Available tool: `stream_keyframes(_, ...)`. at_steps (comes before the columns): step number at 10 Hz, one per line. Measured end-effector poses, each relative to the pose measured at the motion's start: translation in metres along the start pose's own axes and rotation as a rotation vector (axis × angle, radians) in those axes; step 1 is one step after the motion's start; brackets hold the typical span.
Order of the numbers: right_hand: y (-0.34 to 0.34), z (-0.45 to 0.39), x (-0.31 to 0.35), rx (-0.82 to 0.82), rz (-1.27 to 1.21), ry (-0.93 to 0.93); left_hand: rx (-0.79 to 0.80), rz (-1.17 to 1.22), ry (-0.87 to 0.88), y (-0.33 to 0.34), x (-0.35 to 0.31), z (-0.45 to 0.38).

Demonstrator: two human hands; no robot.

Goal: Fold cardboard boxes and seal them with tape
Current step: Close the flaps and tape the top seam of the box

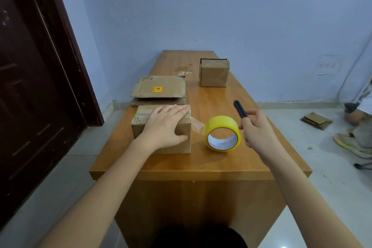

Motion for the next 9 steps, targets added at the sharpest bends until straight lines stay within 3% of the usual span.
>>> stream_keyframes(3,-0.023,-0.021,-0.072,-0.211,0.24,0.068,-0.017,-0.002,-0.004,-0.001,-0.001,0.001)
stream_keyframes(5,-0.01,-0.028,-0.086,-0.287,0.608,0.004,-0.015,0.005,-0.009,-0.001,-0.001,0.001)
stream_keyframes(7,-0.001,-0.031,-0.105,-0.238,0.837,0.096,-0.016,0.005,-0.006,-0.002,-0.002,0.001)
stream_keyframes(9,0.001,-0.03,-0.106,-0.225,0.846,0.143,-0.018,0.007,-0.009,-0.002,-0.001,0.001)
Point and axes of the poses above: each hand's wrist, its own z-axis away from the middle knuckle, its own y-axis out of the palm, x = y × z, the point moved 5 cm from there along -z, towards the middle knuckle, and after that the axes turned 5 degrees about z, right-handed, at the moved point
